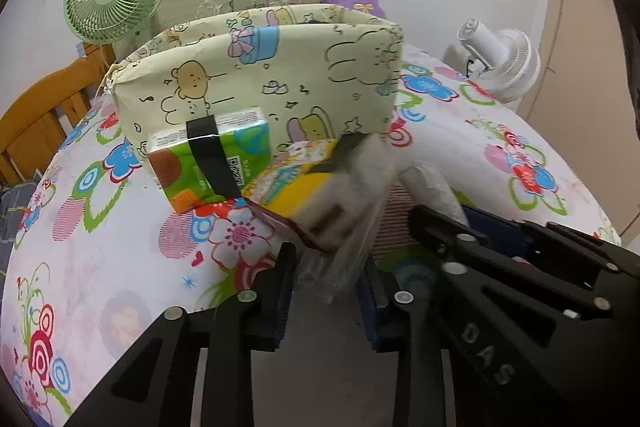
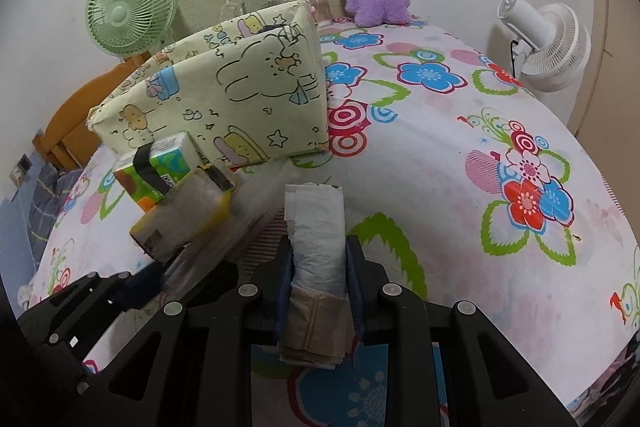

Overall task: Organize soft objects
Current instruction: 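Grasp the clear plastic pen pouch with the left gripper while the right gripper holds the white roll, then carry the clear pouch and white roll over the basket with both grippers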

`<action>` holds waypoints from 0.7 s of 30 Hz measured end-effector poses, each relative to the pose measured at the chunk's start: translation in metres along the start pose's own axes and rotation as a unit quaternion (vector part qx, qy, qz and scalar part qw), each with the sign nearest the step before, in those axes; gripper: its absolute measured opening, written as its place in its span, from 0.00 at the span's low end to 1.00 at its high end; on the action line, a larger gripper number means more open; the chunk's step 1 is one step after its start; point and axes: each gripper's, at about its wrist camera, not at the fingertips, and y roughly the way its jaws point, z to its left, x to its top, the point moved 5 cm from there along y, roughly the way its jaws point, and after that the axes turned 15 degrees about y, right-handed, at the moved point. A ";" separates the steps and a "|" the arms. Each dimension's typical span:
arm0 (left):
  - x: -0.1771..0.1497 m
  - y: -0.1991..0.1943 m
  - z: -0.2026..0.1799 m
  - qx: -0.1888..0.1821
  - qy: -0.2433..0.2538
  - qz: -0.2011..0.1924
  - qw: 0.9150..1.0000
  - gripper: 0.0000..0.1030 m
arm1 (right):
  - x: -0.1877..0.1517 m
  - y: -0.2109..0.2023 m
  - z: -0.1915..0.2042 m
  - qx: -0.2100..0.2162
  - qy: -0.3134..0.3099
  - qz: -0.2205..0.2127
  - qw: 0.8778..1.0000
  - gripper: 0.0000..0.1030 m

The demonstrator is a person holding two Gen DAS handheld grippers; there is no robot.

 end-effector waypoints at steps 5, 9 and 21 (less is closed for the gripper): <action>0.000 -0.012 -0.007 -0.010 0.003 -0.015 1.000 0.16 | -0.002 -0.010 0.000 0.006 0.000 -0.009 1.000 0.27; -0.002 -0.019 -0.012 -0.013 0.000 -0.020 1.000 0.14 | -0.005 -0.019 0.000 0.006 0.001 -0.016 1.000 0.27; 0.007 -0.049 -0.019 -0.011 -0.004 -0.058 0.998 0.14 | 0.002 -0.055 0.000 0.012 0.002 -0.055 0.998 0.27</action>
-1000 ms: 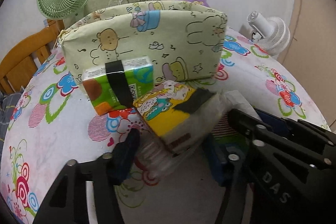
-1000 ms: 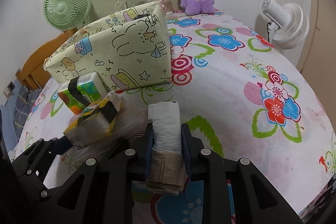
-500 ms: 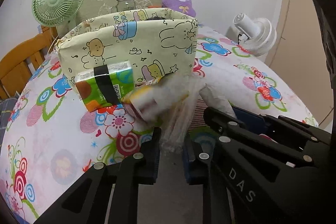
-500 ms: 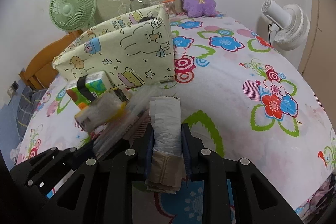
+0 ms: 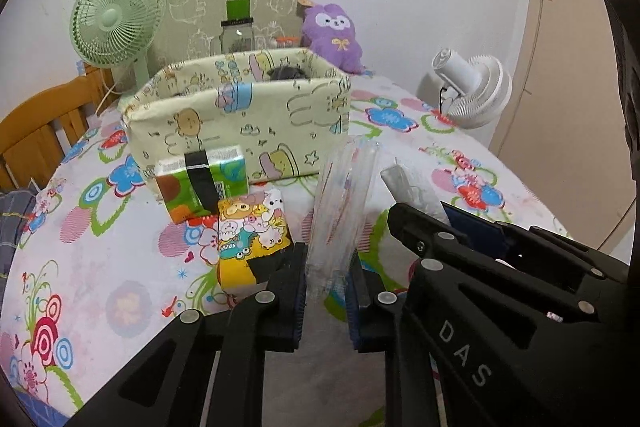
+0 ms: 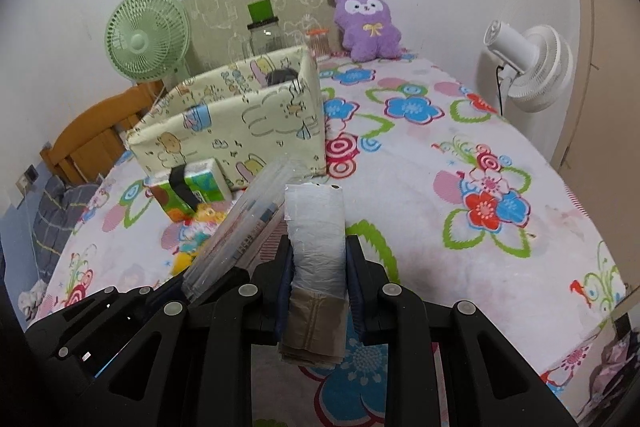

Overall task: Organize soft objects
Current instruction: 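Carry the clear pouch and white roll over the basket with both grippers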

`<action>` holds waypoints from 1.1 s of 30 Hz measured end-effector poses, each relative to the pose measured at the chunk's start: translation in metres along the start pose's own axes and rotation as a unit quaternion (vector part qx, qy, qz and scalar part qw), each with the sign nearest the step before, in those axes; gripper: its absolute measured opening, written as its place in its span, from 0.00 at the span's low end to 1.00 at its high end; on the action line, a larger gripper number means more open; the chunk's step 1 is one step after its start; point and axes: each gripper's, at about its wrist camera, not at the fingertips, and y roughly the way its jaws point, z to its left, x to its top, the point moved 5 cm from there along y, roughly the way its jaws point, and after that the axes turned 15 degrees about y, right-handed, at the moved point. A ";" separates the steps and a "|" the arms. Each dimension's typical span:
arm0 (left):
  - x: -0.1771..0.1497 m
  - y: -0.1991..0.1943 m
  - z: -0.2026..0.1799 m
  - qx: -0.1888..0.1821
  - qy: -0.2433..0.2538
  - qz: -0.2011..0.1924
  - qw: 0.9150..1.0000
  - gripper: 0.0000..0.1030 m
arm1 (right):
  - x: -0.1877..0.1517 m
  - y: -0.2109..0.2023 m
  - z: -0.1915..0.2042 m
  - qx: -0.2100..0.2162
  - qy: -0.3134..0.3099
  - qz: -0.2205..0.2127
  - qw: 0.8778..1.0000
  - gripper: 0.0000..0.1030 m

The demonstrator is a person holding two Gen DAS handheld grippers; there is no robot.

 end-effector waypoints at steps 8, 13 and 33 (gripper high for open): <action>0.013 -0.022 0.006 0.016 -0.010 -0.022 1.000 0.14 | 0.013 -0.022 0.014 0.017 -0.003 -0.020 1.000 0.27; 0.022 -0.037 0.013 0.029 -0.016 -0.036 0.999 0.14 | 0.022 -0.035 0.026 0.028 -0.012 -0.032 0.999 0.27; 0.056 -0.088 0.043 0.076 -0.030 -0.082 0.993 0.15 | 0.057 -0.081 0.073 0.046 -0.045 -0.079 0.995 0.27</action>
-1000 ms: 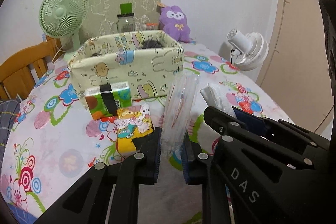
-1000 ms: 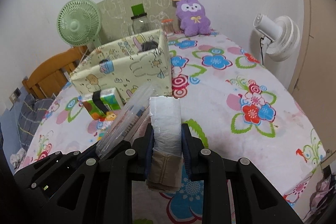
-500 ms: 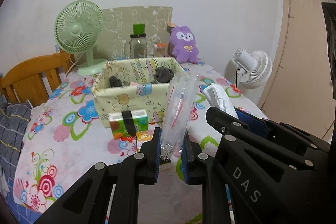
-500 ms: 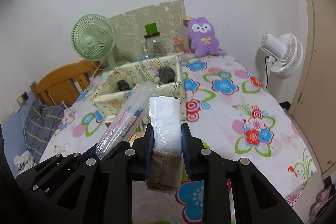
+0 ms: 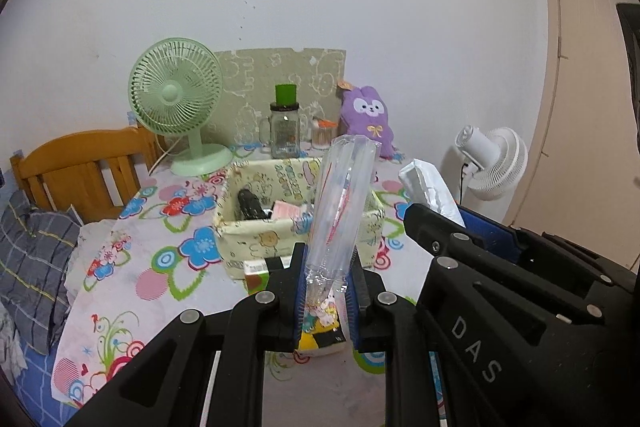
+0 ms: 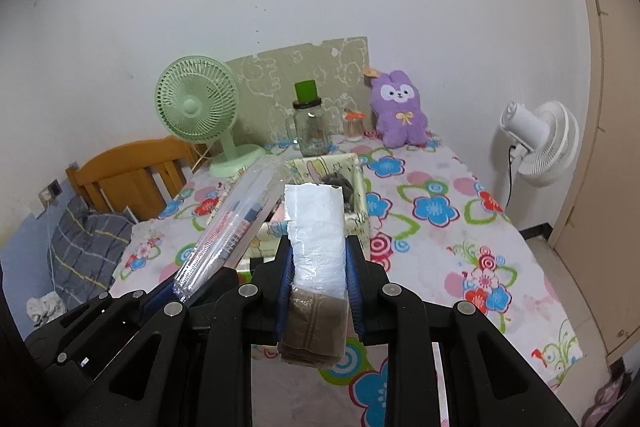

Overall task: Organize soft objects
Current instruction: 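Carry the clear pouch and white roll over the basket with both grippers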

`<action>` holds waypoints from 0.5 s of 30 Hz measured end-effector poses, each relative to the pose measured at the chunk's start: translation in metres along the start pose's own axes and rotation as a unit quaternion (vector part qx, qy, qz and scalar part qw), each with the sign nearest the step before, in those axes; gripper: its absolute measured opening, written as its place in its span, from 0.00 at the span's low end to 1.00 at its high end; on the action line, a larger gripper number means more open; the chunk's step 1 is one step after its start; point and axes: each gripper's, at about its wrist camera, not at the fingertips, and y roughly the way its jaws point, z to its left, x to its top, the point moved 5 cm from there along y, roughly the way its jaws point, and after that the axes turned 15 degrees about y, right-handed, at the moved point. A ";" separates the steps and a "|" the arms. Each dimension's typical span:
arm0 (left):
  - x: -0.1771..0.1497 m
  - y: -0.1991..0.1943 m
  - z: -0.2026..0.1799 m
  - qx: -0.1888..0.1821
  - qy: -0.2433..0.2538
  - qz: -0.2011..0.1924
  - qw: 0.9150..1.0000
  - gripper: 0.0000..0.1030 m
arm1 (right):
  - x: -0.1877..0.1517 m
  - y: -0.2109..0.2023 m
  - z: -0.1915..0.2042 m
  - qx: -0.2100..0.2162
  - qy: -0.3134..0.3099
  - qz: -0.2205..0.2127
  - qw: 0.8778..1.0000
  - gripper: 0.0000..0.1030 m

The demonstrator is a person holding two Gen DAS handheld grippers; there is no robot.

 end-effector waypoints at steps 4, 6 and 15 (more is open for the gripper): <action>0.006 -0.004 0.006 0.009 -0.004 -0.007 1.000 0.15 | 0.006 -0.002 0.008 0.006 -0.008 -0.005 1.000 0.27; 0.008 -0.005 0.010 0.012 -0.006 -0.010 1.000 0.15 | 0.009 -0.001 0.012 0.010 -0.010 -0.006 1.000 0.27; 0.016 0.003 0.020 0.017 -0.015 -0.011 1.000 0.15 | 0.019 0.008 0.021 0.016 -0.011 -0.005 1.000 0.27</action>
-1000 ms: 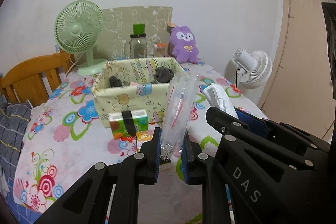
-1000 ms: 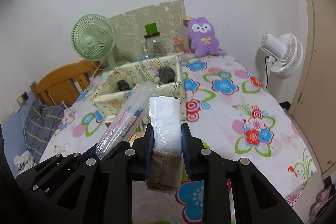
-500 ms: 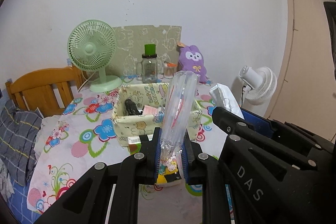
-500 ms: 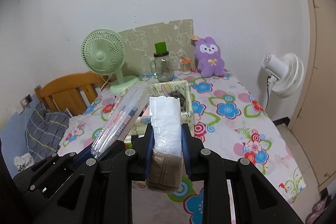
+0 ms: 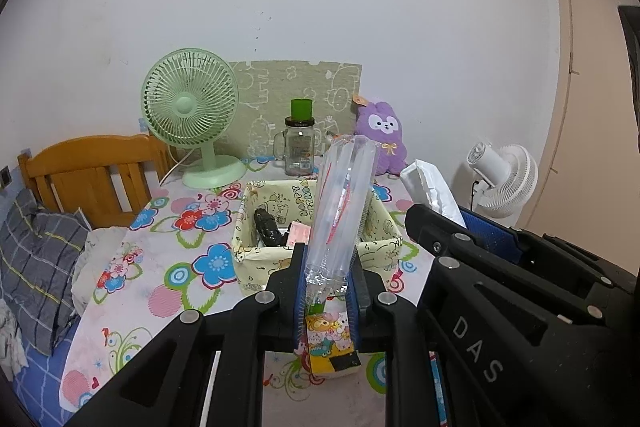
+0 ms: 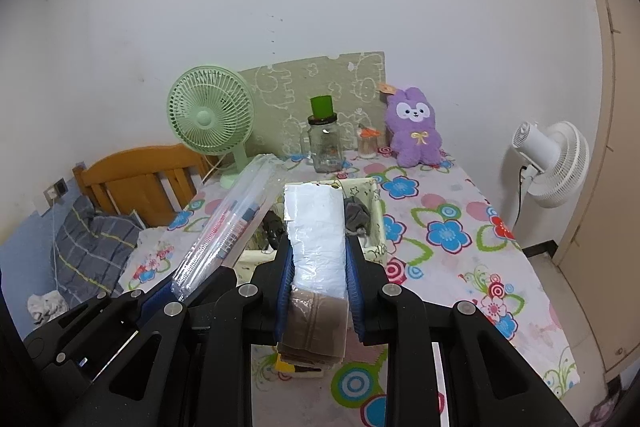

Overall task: Organize soft objects
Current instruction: 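Carry the clear pouch and white roll over the basket with both grippers, then lower into the basket and open the left gripper while the right gripper releases the roll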

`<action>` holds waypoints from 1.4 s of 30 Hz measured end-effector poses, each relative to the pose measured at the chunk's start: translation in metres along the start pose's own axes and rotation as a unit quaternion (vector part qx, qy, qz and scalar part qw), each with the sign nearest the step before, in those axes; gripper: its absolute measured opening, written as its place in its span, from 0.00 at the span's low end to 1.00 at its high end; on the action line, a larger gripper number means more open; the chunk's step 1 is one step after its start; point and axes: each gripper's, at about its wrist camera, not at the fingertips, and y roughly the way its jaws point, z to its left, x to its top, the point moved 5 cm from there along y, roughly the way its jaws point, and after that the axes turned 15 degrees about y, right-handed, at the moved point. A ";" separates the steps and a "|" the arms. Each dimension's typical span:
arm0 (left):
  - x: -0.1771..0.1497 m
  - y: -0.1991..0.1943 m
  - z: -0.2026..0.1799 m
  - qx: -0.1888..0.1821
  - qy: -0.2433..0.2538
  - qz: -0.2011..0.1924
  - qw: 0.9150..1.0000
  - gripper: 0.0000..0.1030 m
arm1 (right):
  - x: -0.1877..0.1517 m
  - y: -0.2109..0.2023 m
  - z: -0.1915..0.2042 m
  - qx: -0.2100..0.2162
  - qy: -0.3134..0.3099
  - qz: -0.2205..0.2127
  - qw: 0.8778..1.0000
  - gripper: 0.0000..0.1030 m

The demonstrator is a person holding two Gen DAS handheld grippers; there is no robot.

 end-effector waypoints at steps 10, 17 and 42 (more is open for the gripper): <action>0.009 0.019 0.008 0.011 -0.005 0.005 1.000 0.15 | 0.010 0.023 0.003 0.005 0.001 0.008 1.000 0.27; 0.016 0.041 0.019 0.016 -0.014 0.014 1.000 0.15 | 0.019 0.046 0.007 0.005 -0.001 0.011 1.000 0.27; 0.030 0.122 0.044 0.021 -0.021 0.041 0.999 0.15 | 0.045 0.135 0.004 0.001 0.013 0.036 0.999 0.27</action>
